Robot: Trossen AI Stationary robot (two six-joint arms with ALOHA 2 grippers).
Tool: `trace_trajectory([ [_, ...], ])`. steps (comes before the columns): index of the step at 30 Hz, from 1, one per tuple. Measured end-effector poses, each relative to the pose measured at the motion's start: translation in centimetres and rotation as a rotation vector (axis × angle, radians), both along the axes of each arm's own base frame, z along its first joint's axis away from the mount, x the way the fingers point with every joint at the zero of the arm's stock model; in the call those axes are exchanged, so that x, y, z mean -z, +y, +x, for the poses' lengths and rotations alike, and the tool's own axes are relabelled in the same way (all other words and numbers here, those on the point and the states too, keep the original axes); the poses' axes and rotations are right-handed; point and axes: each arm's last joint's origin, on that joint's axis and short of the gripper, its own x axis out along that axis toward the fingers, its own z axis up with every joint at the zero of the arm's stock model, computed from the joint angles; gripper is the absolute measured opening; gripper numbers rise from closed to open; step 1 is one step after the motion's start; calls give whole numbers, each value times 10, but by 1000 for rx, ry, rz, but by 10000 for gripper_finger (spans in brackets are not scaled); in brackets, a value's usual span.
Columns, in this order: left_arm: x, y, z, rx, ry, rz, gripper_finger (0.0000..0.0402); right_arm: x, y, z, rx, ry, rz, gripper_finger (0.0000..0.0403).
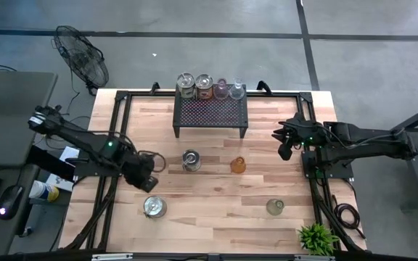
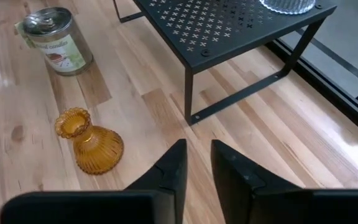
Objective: Pick & Place candle stick holders
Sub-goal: Put the silver scented candle can on the shelf
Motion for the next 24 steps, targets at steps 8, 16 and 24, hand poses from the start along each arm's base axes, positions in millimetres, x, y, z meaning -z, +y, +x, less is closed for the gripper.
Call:
trace_trajectory([
  [8, 6, -19, 3, -49, 48, -17, 49, 0, 0, 0, -34, 15, -22, 105],
  [16, 7, -22, 4, 155, -72, 96, 49, 0, 0, 0, -41, 19, -31, 119],
  [24, 11, -24, 8, 455, -176, 191, 50, 0, 1, 0, -54, 21, -30, 119],
])
